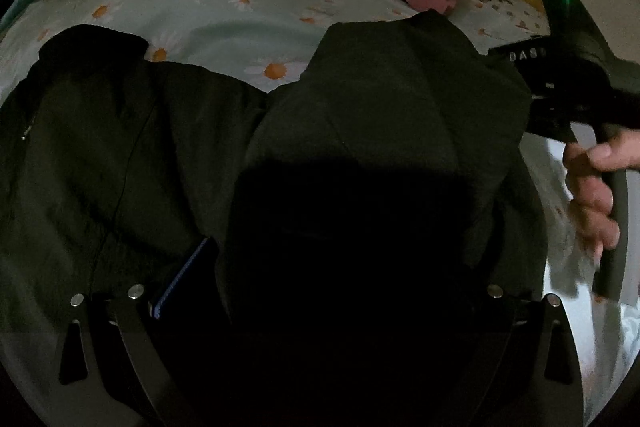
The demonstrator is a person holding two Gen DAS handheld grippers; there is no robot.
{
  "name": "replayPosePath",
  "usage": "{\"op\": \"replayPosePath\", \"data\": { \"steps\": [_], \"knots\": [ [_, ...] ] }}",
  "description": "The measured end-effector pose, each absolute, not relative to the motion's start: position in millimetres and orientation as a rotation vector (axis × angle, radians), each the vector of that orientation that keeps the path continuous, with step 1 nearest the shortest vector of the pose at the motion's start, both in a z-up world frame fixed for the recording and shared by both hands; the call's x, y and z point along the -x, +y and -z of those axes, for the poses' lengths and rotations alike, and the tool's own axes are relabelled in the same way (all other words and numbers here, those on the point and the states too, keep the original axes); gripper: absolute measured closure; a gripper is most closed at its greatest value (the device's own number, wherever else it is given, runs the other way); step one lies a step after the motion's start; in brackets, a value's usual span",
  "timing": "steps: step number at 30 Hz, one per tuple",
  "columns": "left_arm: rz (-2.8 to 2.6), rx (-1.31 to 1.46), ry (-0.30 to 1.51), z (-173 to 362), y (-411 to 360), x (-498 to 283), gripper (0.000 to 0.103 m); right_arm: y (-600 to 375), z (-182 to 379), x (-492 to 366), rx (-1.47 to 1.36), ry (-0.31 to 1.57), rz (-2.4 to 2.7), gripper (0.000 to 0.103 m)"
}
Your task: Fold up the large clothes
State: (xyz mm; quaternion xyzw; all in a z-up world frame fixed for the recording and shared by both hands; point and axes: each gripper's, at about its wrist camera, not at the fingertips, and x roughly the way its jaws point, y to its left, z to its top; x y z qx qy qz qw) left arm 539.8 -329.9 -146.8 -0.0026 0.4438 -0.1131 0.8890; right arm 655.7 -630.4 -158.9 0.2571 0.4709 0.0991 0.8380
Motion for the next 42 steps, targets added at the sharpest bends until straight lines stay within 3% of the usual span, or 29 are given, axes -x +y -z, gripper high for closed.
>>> {"op": "replayPosePath", "data": {
  "steps": [8, 12, 15, 16, 17, 18, 19, 20, 21, 22, 23, 26, 30, 34, 38, 42],
  "knots": [
    [0.21, 0.089, 0.798, 81, -315, -502, 0.005, -714, 109, -493, -0.917, 0.521, -0.025, 0.095],
    [0.342, 0.112, 0.795, 49, -340, -497, 0.005, -741, 133, -415, -1.033, 0.513, 0.132, 0.095],
    [0.339, 0.002, 0.903, 68, -385, -505, 0.005, -741, 155, -397, -1.088, 0.541, 0.166, 0.089],
    [0.354, -0.044, 0.964, 88, -404, -513, 0.005, -742, 159, -399, -1.101, 0.53, 0.16, 0.066],
    [0.357, -0.112, 1.042, 113, -421, -521, 0.005, -743, 165, -403, -1.109, 0.523, 0.177, 0.019],
    [0.339, -0.178, 1.089, 133, -430, -524, 0.005, -742, 171, -404, -1.123, 0.483, 0.176, 0.011],
    [0.312, -0.261, 1.095, 155, -439, -524, 0.004, -741, 172, -407, -1.109, 0.44, 0.175, 0.011],
    [0.301, -0.265, 1.03, 156, -439, -519, 0.004, -741, 170, -412, -1.086, 0.429, 0.182, 0.014],
    [0.299, -0.26, 1.02, 156, -438, -517, 0.004, -742, 169, -416, -1.087, 0.421, 0.167, 0.024],
    [0.311, -0.26, 1.034, 153, -436, -517, 0.005, -744, 172, -423, -1.11, 0.443, 0.134, 0.06],
    [0.33, -0.259, 1.049, 148, -434, -516, 0.005, -745, 176, -427, -1.121, 0.481, 0.121, 0.086],
    [0.43, -0.227, 0.964, 104, -424, -513, 0.005, -735, 157, -430, -0.981, 0.47, 0.133, 0.092],
    [0.548, -0.265, 0.788, 4, -430, -509, 0.005, -637, 76, -436, -0.238, 0.373, 0.286, 0.092],
    [0.745, -0.303, 0.828, -79, -456, -505, 0.005, -536, 72, -441, 0.299, 0.306, 0.275, 0.093],
    [0.778, -0.581, 0.941, -81, -489, -497, 0.005, -458, 105, -445, 0.566, 0.345, 0.19, 0.093],
    [0.523, -0.923, 0.986, -27, -505, -487, 0.005, -426, 134, -440, 0.668, 0.388, 0.153, 0.093]
  ]
}}
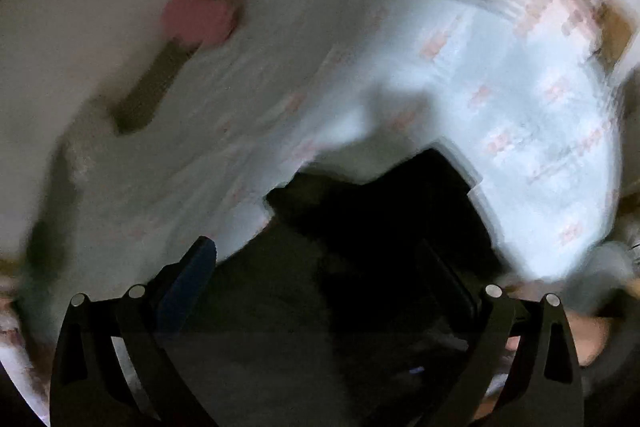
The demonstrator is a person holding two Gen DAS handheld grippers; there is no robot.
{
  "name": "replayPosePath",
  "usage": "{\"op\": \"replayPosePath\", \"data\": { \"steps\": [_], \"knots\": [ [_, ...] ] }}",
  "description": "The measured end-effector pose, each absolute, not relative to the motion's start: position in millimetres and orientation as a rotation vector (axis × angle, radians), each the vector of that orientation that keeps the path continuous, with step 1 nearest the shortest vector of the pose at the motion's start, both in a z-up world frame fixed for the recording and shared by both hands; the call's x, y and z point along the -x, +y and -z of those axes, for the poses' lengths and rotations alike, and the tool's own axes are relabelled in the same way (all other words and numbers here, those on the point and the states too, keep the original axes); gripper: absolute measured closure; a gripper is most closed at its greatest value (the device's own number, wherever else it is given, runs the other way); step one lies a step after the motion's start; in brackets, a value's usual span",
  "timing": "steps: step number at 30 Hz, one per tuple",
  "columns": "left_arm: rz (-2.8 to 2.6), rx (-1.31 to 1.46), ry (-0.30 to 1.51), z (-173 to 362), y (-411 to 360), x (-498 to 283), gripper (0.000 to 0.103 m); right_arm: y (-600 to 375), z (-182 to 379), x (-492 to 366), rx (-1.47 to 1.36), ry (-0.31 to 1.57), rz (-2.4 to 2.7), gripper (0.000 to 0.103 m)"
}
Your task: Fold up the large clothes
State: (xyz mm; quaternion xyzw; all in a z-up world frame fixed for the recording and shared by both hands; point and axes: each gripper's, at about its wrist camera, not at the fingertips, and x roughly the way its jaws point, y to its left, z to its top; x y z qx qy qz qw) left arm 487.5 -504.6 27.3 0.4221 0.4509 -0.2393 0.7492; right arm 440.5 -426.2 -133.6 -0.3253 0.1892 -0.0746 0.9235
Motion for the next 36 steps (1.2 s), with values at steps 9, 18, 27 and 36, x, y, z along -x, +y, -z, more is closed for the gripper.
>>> {"op": "replayPosePath", "data": {
  "steps": [9, 18, 27, 36],
  "knots": [
    [0.553, -0.462, 1.32, 12, -467, -521, 0.09, -407, 156, -426, 0.828, 0.378, 0.2, 0.094],
    [0.656, -0.321, 1.227, -16, -429, -508, 0.094, -398, 127, -405, 0.815, 0.281, 0.226, 0.094],
    [0.684, -0.227, 1.113, -68, -326, -487, 0.095, -326, 88, -389, 0.798, 0.193, 0.231, 0.094],
    [0.179, -0.241, 0.797, -67, -130, -472, 0.069, -159, 132, -442, 0.967, 0.359, 0.111, 0.094]
  ]
}}
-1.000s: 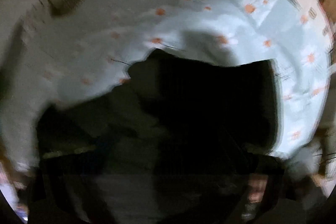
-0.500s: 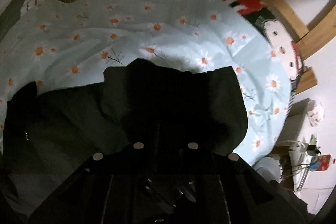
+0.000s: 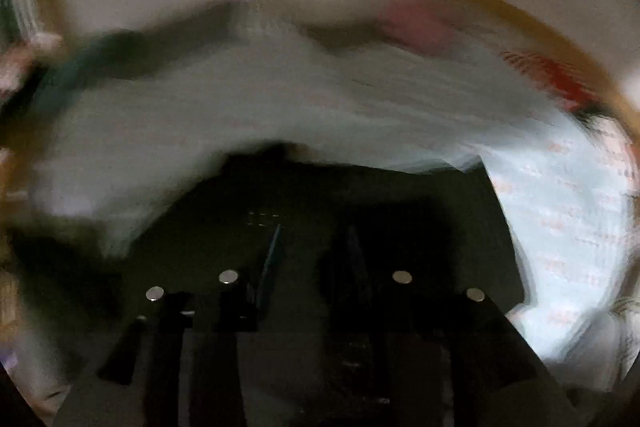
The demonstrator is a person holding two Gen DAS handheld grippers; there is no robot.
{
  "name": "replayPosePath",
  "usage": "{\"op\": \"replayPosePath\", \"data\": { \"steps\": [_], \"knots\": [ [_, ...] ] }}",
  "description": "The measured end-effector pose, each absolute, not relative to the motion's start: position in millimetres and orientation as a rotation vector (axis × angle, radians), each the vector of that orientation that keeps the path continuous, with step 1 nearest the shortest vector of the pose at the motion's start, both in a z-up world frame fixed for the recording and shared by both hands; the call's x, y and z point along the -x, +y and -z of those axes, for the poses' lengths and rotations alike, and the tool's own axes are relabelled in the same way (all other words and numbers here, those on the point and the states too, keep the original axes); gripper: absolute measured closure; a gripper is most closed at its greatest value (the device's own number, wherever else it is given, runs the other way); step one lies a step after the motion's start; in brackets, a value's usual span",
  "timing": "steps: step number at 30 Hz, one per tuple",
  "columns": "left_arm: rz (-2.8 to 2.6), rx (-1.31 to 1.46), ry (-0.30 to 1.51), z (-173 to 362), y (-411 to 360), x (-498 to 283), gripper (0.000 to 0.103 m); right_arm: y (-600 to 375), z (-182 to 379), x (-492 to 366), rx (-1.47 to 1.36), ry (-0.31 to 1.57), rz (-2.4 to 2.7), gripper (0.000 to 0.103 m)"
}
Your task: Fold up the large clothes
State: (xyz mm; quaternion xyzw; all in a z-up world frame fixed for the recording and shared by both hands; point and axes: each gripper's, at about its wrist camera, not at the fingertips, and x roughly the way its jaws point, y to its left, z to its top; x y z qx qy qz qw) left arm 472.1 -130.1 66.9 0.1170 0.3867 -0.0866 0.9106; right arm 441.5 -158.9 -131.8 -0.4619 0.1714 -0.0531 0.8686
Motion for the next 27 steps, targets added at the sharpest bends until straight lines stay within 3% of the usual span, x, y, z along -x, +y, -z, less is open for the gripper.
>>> {"op": "replayPosePath", "data": {
  "steps": [2, 3, 6, 10, 12, 14, 16, 21, 24, 26, 27],
  "knots": [
    [0.147, -0.188, 0.779, -73, -85, -464, 0.059, -128, 152, -456, 1.024, 0.437, 0.089, 0.094],
    [0.143, -0.16, 0.777, -75, -69, -460, 0.047, -111, 163, -461, 1.053, 0.468, 0.092, 0.094],
    [0.157, -0.082, 0.758, -81, -26, -445, 0.041, -73, 192, -472, 1.154, 0.581, 0.132, 0.093],
    [0.232, 0.022, 0.759, -77, 2, -438, 0.034, -53, 209, -477, 1.301, 0.599, 0.258, 0.091],
    [0.283, 0.081, 0.769, -73, 7, -433, 0.032, -51, 209, -476, 1.331, 0.595, 0.285, 0.086],
    [0.356, 0.146, 0.819, -62, -2, -440, 0.017, -48, 211, -475, 1.398, 0.574, 0.336, 0.072],
    [0.397, 0.127, 0.893, -43, -26, -450, 0.015, -43, 217, -476, 1.468, 0.562, 0.381, 0.066],
    [0.297, -0.117, 1.099, 18, -93, -497, 0.015, -36, 224, -466, 1.544, 0.526, 0.436, 0.063],
    [0.083, -0.335, 1.098, 40, -98, -534, 0.015, -40, 214, -451, 1.504, 0.451, 0.446, 0.04],
    [0.0, -0.348, 1.131, 47, -77, -556, 0.015, -43, 202, -431, 1.467, 0.337, 0.436, 0.013],
    [-0.03, -0.351, 1.16, 56, -66, -567, 0.015, -45, 197, -419, 1.446, 0.29, 0.426, 0.008]
  ]
}}
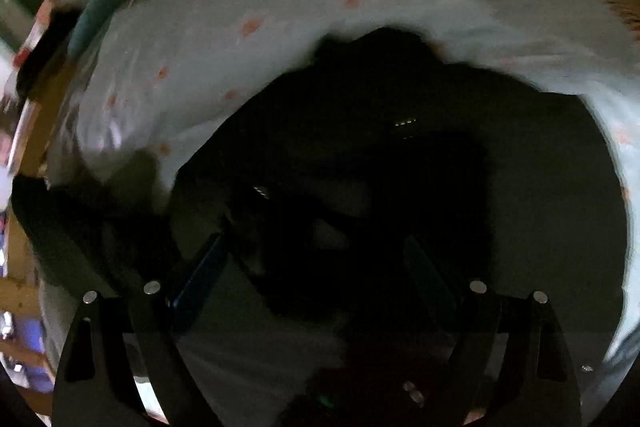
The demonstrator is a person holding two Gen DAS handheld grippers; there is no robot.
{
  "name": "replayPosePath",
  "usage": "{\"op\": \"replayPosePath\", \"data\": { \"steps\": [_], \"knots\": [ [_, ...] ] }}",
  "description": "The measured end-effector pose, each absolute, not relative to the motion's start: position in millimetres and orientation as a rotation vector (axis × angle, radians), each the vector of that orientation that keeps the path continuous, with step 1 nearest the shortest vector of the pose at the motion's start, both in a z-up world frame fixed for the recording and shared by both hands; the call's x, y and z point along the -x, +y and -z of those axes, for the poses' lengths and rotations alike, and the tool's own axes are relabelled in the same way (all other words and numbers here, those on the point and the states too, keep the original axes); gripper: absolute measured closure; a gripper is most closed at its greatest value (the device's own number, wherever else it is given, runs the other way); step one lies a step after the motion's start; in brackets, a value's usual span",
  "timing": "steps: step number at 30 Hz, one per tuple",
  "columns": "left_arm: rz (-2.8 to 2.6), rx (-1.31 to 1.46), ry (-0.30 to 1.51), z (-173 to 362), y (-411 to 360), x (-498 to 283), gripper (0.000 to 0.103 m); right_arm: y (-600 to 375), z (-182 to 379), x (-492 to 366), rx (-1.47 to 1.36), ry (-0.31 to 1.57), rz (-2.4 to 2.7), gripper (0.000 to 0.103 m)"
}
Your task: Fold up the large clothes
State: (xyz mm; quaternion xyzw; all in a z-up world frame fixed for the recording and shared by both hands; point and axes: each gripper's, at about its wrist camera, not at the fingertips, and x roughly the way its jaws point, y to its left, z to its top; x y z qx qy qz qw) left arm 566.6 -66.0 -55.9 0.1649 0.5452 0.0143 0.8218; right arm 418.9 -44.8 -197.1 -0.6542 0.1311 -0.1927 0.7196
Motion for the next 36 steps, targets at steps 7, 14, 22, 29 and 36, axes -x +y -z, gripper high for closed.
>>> {"op": "replayPosePath", "data": {
  "steps": [7, 14, 22, 29, 36],
  "knots": [
    [-0.093, -0.338, 1.315, 139, 1, -589, 0.012, -91, 146, -344, 1.056, 0.396, 0.112, 0.004],
    [-0.093, -0.15, 1.166, 164, 20, -576, 0.004, -200, 67, -332, 0.509, 0.511, -0.104, 0.004],
    [-0.058, -0.274, 0.729, 134, 2, -496, 0.005, -282, 130, -392, 0.288, 0.771, -0.103, 0.004],
    [-0.202, -0.057, 0.456, 100, 64, -435, 0.005, -256, 78, -399, 0.218, 0.626, -0.276, 0.003],
    [-0.25, 0.473, 0.784, 179, 141, -493, 0.005, -133, -25, -404, 0.428, 0.532, -0.614, 0.003]
  ]
}}
